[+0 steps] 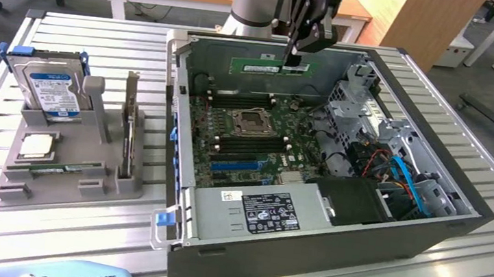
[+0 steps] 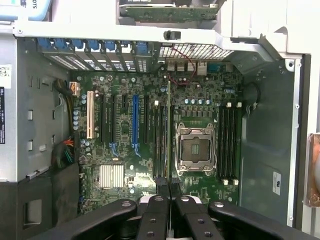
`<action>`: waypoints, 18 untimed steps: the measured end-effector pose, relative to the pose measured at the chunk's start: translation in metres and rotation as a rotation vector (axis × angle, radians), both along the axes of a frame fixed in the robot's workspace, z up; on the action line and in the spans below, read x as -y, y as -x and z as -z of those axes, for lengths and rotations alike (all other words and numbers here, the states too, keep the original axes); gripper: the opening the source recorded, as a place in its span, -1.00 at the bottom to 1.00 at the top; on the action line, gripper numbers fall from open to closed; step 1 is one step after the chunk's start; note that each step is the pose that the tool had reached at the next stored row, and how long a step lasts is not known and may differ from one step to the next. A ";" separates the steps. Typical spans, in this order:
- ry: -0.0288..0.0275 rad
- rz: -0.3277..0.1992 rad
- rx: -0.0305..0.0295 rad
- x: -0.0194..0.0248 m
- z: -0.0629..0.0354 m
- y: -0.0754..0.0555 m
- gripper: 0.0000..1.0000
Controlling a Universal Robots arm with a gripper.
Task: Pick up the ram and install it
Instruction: 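Pick up the ram and move it above insertion slot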
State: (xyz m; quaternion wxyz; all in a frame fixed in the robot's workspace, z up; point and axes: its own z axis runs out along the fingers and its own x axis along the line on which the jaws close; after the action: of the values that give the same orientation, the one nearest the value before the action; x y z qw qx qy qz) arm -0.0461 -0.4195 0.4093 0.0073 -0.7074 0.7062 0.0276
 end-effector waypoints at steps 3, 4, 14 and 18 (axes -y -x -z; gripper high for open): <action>-0.0004 0.000 0.0001 0.0000 0.0007 -0.001 -0.76; -0.0004 0.000 0.0001 0.0000 0.0011 -0.003 -0.76; 0.0000 0.000 0.0000 0.0000 0.0045 -0.013 -0.76; -0.0001 0.011 0.0000 0.0000 0.0076 -0.013 -0.76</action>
State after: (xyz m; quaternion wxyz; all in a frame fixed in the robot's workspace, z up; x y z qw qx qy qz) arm -0.0334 -0.4195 0.4017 0.0074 -0.7037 0.7100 0.0276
